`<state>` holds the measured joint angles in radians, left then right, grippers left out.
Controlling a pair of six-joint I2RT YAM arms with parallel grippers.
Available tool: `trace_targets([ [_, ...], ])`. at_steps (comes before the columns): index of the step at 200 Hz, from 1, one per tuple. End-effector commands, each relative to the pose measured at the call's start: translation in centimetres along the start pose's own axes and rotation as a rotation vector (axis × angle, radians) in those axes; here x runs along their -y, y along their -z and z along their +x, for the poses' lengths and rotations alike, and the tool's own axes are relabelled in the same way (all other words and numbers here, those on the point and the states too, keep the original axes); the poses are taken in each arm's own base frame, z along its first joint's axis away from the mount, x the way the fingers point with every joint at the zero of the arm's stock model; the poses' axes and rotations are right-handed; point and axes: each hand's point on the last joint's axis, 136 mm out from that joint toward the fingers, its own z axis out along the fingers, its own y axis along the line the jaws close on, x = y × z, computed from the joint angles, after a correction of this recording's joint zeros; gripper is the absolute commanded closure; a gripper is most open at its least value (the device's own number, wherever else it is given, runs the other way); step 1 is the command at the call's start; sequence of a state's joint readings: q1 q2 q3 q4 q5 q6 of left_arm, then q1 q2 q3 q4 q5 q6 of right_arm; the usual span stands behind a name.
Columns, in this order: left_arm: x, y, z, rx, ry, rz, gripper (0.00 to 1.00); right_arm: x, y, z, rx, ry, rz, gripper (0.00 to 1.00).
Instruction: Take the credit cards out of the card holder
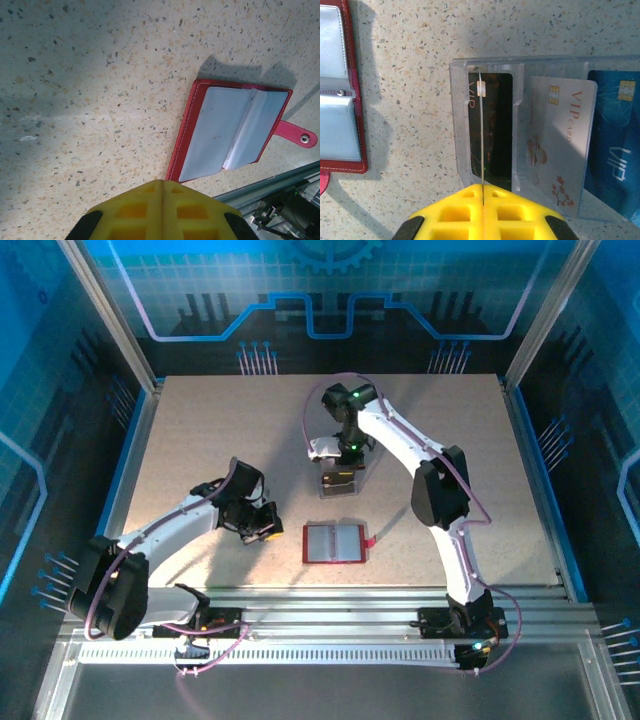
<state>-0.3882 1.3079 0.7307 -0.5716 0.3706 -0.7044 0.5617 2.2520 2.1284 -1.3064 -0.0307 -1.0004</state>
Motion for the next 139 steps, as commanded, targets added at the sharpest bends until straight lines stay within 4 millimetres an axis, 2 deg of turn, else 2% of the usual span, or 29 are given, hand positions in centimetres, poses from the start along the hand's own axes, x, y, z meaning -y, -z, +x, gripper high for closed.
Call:
trace_targets([
  [1, -0.4, 0.3, 0.6, -0.012, 0.001, 0.000, 1.00, -0.5, -0.5, 0.2, -0.005, 0.011, -0.052, 1.00],
  [45, -0.6, 0.3, 0.7, -0.016, 0.000, 0.000, 1.00, -0.3, -1.8, 0.5, -0.025, -0.010, -0.070, 1.00],
  [55, -0.5, 0.4, 0.7, -0.013, 0.001, 0.003, 1.00, 0.3, -1.8, 0.5, -0.031, -0.022, -0.046, 0.88],
  [69, -0.5, 0.5, 0.7, -0.008, 0.000, 0.003, 1.00, 1.1, -1.7, 0.5, -0.033, -0.035, 0.000, 0.80],
  [79, -0.5, 0.5, 0.6, -0.004, -0.001, 0.004, 1.00, 2.0, -1.3, 0.4, -0.032, -0.044, 0.053, 0.76],
  [96, -0.4, 0.5, 0.5, -0.003, 0.000, 0.006, 1.00, 2.8, -0.1, 0.3, -0.012, -0.045, 0.132, 0.74],
  [131, -0.3, 0.5, 0.0, 0.017, -0.007, 0.004, 1.00, 3.0, 2.7, -0.2, 0.059, -0.069, 0.256, 0.73],
  [139, -0.3, 0.6, -0.4, 0.032, -0.013, -0.005, 1.00, 2.9, 3.2, -0.2, 0.077, -0.082, 0.278, 0.69],
])
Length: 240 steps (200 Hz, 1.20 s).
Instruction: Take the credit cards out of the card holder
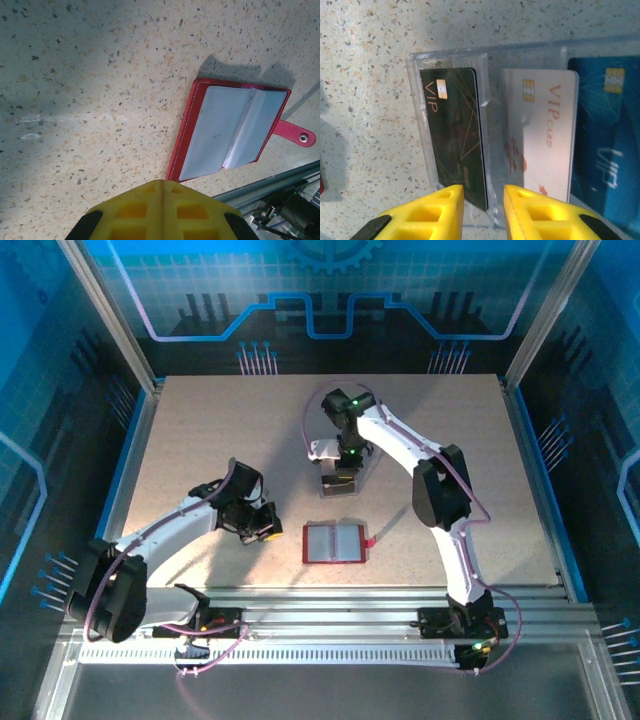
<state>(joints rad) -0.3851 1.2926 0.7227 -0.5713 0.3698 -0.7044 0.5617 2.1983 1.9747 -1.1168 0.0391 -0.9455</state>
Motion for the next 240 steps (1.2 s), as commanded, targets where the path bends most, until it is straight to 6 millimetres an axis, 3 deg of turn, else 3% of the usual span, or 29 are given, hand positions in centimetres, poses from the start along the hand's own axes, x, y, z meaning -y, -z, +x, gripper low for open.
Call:
trace_targets([
  [1, -0.2, 0.5, -0.5, 0.027, -0.012, -0.011, 1.00, 1.7, 4.6, -0.8, 0.097, -0.045, 0.167, 0.68],
  [11, -0.3, 0.6, -1.0, 0.049, -0.028, -0.031, 0.98, 1.6, 5.1, -0.6, 0.119, -0.070, 0.194, 0.62],
  [23, -0.3, 0.9, -1.7, 0.079, -0.051, -0.050, 0.82, 1.4, 5.6, -0.3, 0.137, -0.101, 0.226, 0.54],
  [37, 0.3, 1.3, -2.5, 0.117, -0.082, -0.036, 0.56, 1.1, 6.2, 0.3, 0.157, -0.143, 0.270, 0.42],
  [51, 0.9, 1.9, -3.4, 0.164, -0.108, -0.022, 0.34, 0.6, 6.6, 1.0, 0.174, -0.183, 0.303, 0.18],
  [55, 1.1, 2.0, -3.6, 0.177, -0.115, -0.018, 0.16, 0.4, 6.5, 1.3, 0.177, -0.194, 0.308, 0.03],
  [61, 1.3, 2.3, -4.0, 0.194, -0.125, -0.014, 0.01, 0.1, 6.9, 1.6, 0.187, -0.212, 0.324, 0.00],
  [103, 1.4, 3.6, -7.4, 0.311, -0.179, -0.079, 0.01, -0.4, 8.8, 5.2, 0.292, -0.438, 0.445, 0.00],
  [151, -2.0, 8.8, -13.3, 0.647, -0.285, -0.373, 0.01, 0.5, 10.5, 13.3, 0.611, -0.970, 0.580, 0.00],
  [168, -3.1, 11.1, -15.2, 0.787, -0.314, -0.474, 0.01, 0.1, 9.2, 17.4, 0.703, -1.165, 0.625, 0.00],
  [195, -4.1, 12.8, -17.3, 0.938, -0.349, -0.528, 0.01, 0.0, 7.4, 23.0, 0.764, -1.365, 0.759, 0.00],
  [222, -4.9, 12.5, -19.3, 1.037, -0.424, -0.542, 0.01, 0.3, 5.4, 25.1, 0.741, -1.378, 0.864, 0.00],
  [240, -5.2, 11.6, -20.5, 1.091, -0.476, -0.529, 0.01, 1.1, 5.9, 25.2, 0.768, -1.358, 0.913, 0.00],
])
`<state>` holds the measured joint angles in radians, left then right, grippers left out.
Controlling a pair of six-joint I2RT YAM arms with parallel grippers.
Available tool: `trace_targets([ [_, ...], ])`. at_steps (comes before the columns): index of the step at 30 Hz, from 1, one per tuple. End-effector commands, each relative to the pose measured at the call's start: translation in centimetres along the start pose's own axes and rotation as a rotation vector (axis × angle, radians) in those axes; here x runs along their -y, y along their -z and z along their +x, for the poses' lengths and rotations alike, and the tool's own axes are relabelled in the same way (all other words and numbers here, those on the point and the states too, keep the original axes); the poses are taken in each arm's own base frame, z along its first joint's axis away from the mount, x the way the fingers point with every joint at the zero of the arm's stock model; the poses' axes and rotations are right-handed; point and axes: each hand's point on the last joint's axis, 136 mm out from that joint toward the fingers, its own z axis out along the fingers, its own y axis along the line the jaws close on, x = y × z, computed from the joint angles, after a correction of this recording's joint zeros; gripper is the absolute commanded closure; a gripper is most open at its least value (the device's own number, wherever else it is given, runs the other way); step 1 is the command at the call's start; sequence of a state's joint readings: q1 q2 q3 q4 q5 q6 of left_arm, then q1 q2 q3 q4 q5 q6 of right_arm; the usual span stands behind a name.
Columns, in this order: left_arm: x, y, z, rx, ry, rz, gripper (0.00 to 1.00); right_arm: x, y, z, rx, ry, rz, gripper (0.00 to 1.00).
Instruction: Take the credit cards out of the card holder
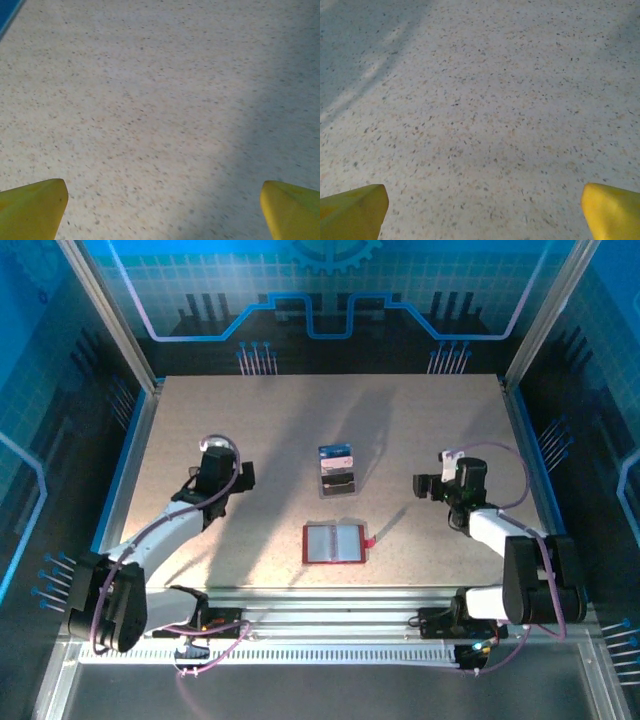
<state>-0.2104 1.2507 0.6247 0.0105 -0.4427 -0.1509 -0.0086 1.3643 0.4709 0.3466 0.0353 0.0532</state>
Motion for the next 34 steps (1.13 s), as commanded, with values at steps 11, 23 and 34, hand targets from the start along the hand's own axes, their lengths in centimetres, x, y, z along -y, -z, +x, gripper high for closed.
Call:
trace_targets([
  [11, -1.2, -4.7, -2.2, 0.309, 0.018, 0.076, 0.01, -0.1, 0.6, -3.5, 0.389, 0.025, 0.050, 0.00],
  [23, 0.1, -4.9, -1.0, 0.308, 0.007, 0.237, 0.01, -1.8, -1.3, -4.1, 0.303, 0.107, 0.020, 0.00],
  [34, 0.2, -4.9, -1.0, 0.308, 0.003, 0.234, 0.01, -2.3, -1.1, -3.9, 0.310, 0.125, -0.002, 0.00],
])
